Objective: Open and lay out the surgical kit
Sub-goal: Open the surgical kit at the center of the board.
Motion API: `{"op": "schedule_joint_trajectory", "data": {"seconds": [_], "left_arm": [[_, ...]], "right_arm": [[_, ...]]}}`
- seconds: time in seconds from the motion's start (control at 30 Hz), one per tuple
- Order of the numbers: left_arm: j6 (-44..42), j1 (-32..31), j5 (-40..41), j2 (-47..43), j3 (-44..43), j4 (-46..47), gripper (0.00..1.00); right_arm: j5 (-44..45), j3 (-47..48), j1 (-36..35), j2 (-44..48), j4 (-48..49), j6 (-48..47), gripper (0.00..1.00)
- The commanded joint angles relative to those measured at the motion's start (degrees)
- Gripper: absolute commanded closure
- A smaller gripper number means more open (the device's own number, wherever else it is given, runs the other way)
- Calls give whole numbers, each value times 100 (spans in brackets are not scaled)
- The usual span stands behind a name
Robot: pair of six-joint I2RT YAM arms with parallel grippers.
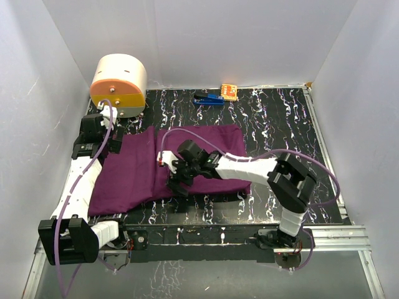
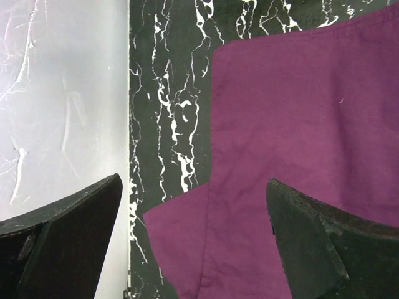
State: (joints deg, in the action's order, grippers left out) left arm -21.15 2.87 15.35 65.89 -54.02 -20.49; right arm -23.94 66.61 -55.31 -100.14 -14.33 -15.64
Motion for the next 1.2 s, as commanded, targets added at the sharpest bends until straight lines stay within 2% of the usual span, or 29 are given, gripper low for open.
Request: {"op": "schedule_joint_trajectory", "data": {"seconds": [0.0,0.2,0.8,0.97,1.17], "left_arm": [[269,64,-323,-237,-110,-20,2],[268,73,-431,-272,-2,6,2],[180,70,-602,-225,189,65,2],[-43,70,-678,58,159,21,2],[-351,69,-723,452,212,155,2]], "right_arm": [[86,646,-92,-306,379,195,22],[-38,839,-257,-493,365,276,29],[-331,1335,-190,-354,-283,110,86],[-314,1622,121,-2,-590,122,90],[-283,1614,900,1046,-899,124,94]]}}
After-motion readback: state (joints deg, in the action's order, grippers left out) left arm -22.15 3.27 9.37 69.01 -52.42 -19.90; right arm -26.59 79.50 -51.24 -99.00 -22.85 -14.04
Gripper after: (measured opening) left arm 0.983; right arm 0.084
